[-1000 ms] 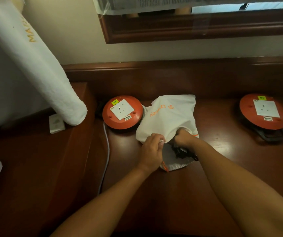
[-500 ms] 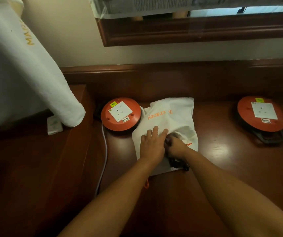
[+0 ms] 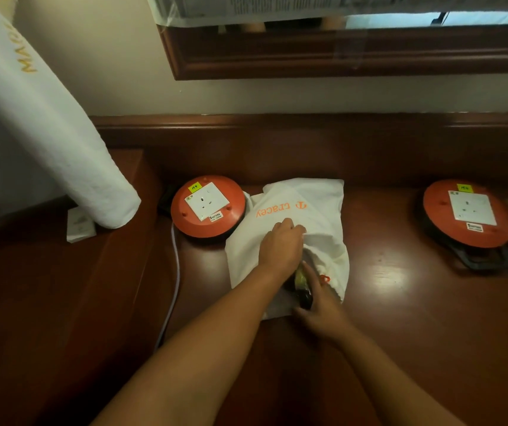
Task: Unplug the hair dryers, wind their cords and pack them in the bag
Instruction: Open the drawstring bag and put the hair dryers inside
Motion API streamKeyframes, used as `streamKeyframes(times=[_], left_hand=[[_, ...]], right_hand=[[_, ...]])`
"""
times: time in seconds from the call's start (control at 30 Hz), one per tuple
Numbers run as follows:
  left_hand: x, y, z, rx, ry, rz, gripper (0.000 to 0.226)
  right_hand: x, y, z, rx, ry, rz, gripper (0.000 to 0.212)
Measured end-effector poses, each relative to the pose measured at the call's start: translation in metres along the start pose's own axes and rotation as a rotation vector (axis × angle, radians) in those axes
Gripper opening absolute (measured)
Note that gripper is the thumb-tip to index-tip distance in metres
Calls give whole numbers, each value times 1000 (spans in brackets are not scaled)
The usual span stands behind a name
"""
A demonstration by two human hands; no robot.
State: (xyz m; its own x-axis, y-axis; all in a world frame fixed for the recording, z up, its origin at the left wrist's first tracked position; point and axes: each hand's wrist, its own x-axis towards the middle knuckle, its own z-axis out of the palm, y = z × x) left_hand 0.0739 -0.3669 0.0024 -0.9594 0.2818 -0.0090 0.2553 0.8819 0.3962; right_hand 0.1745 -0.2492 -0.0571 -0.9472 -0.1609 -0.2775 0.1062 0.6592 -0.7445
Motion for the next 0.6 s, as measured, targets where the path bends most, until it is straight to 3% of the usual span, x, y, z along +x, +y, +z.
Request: streamKeyframes(times=[0.13,0.23,0.4,0.6], left_hand=[[-1,-4,-2,-201,30,-37,29],[-10,-19,-4,-208,47,-47,29],[-43,-43,4,-27,16,-77,40],[-41,-41,2,-244,92,-172,28]], right_hand=[[3,-7,10,95,181,32,87],[0,-3,12,145,321,17,75],[6,-4,16,184,319,131,90],[8,-10,16,441,352,225,75]])
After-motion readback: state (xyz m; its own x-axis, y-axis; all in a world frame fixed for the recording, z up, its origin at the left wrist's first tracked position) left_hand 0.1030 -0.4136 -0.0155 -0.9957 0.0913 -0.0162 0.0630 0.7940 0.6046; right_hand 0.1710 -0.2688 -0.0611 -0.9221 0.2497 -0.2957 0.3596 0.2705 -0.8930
